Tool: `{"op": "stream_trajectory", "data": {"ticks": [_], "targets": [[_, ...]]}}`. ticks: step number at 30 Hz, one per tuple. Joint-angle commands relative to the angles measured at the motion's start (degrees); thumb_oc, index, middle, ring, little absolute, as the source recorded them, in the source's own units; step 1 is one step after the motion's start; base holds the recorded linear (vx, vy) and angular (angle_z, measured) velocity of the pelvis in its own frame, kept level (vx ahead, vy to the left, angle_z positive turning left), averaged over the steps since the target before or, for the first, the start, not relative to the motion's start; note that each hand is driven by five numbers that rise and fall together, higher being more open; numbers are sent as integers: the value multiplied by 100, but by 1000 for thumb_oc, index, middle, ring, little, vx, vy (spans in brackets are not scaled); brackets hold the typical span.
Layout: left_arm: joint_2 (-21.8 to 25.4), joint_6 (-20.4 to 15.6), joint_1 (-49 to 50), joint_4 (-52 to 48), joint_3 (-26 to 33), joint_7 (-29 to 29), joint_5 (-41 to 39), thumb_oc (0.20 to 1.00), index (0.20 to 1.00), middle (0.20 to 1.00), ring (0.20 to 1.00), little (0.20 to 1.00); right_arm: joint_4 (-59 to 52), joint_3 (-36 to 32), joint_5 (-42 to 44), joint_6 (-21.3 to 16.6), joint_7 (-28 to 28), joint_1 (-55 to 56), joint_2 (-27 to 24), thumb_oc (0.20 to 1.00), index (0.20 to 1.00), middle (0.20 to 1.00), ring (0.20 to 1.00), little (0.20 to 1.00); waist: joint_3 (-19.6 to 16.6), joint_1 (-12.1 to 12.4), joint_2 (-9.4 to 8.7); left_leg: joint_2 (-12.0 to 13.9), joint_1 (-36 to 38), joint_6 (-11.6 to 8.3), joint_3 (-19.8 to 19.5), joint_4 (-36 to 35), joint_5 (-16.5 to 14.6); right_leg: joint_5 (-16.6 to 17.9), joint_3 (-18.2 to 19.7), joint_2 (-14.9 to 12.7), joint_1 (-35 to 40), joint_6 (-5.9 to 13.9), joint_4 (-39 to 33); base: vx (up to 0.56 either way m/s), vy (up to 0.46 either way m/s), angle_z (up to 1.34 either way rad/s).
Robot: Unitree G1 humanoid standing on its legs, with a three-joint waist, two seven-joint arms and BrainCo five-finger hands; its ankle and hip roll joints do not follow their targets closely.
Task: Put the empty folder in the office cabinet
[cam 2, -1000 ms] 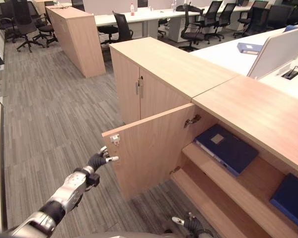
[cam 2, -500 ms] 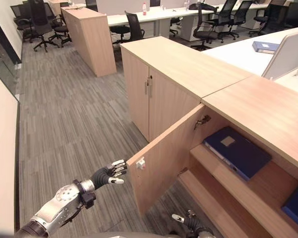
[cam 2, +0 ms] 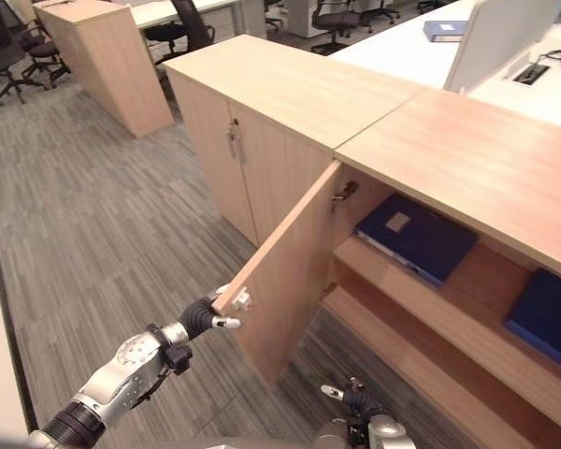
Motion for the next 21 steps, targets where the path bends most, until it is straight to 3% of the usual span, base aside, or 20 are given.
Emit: {"op": "stream_trajectory", "data": {"ticks": [1,6,9,12,13,15,17,21], "targets": [[-863,-113,-939,-169,-449,238,-248,1000,1000,1000,1000,1000,75,299,70,-76,-80,-314,111,1000,1000,1000,1000,1000,-232,-435,-139,-145,-283,102,-206,131,-179,490,545,129,184,297,-784,74,-167,-44],[-1578,-198,-1535,355,-780,746,-581,1000,1000,1000,1000,1000,-330,591,184,-121,-210,-537,-64,1000,1000,1000,1000,1000,-196,-902,-40,202,-168,-122,134,358,-104,418,1060,568,233,162,-1126,35,-207,-49],[-1752,-217,-1785,523,-876,893,-645,1000,1000,1000,1000,1000,-413,684,203,-114,-250,-626,-139,1000,1000,1000,1000,1000,-160,-1065,-20,374,-175,-207,280,586,-102,344,1228,693,210,93,-1088,47,-169,-33],[-1969,-251,-2209,786,-1045,1064,-599,1000,1000,1000,1000,1000,-385,810,246,-128,-306,-779,-211,1000,1000,1000,1000,1000,-127,-1291,-55,718,-218,-325,545,1090,-69,169,1457,866,205,-33,-1013,47,-181,-59],[-2047,-253,-2322,920,-1077,1118,-594,1000,1000,1000,1000,1000,-392,848,254,-125,-316,-800,-233,1000,1000,1000,1000,1000,-105,-1334,-31,884,-236,-401,607,1262,77,100,1499,963,251,-88,-1026,77,-211,-144],[-2216,-268,-2613,1174,-1178,1251,-561,1000,1000,1000,1000,1000,-414,910,267,-113,-364,-816,-267,1000,1000,1000,1000,1000,-17,-1373,-22,1244,-497,-625,436,1826,764,-4,1671,1212,383,-276,-1056,63,-159,-93],[-2364,-354,-2868,1366,-1205,1433,-582,1000,1000,1000,1000,1000,-348,965,281,-97,-437,-882,-301,1000,1000,1000,1000,1000,26,-1374,-115,1162,-759,-586,-147,2179,1048,-26,1899,1259,363,-378,-1014,11,-68,-59],[-2589,-490,-3086,1577,-1168,1623,-560,1000,1000,1000,1000,1000,-41,1062,262,-75,-460,-976,-307,1000,1000,1000,1000,1000,69,-1200,-205,451,-962,-286,-1421,1641,424,-75,2490,1220,404,-294,-1073,58,51,-96]]}}
